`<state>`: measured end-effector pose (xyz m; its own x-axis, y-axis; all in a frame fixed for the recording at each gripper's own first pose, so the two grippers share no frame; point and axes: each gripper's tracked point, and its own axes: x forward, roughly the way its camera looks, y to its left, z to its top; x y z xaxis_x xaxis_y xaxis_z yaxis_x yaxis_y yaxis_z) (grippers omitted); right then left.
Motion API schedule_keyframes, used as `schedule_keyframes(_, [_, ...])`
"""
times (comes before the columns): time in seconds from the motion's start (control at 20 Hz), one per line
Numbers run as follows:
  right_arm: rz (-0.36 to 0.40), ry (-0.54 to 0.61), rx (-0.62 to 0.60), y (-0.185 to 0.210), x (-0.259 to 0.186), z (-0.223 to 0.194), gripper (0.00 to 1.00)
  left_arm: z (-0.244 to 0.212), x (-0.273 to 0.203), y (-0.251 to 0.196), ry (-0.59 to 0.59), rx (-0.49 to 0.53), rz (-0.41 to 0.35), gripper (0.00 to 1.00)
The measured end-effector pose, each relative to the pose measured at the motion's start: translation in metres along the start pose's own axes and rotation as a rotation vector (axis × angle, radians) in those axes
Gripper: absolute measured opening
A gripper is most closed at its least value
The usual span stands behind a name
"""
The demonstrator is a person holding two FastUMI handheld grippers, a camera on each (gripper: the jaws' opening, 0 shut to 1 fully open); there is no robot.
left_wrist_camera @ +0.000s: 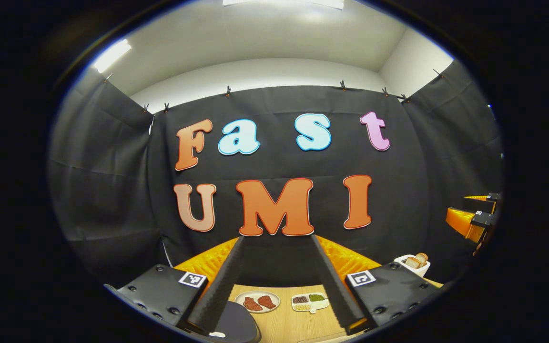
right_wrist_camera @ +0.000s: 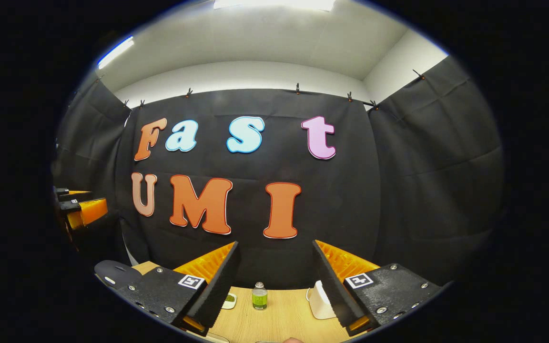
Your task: Close the left gripper, press the button to open the rice cooker; take a wooden spoon from the chopstick holder with the right hand, scoop a spoonful of rice and pour it into the rice cooker, then put the wooden spoon back into the chopstick holder.
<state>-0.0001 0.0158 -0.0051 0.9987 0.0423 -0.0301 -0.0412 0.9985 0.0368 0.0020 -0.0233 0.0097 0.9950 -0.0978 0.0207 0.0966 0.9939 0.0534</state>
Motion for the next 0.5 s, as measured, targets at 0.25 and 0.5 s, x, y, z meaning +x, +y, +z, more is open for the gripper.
schedule_keyframes(0.25, [-0.004,0.006,-0.012,0.000,-0.004,-0.003,0.92,-0.015,0.003,0.007,0.047,0.004,0.012,0.05])
schedule_keyframes(0.5, [-0.013,0.020,-0.016,-0.002,-0.009,-0.007,0.92,-0.065,0.013,0.032,0.257,-0.007,0.081,0.05])
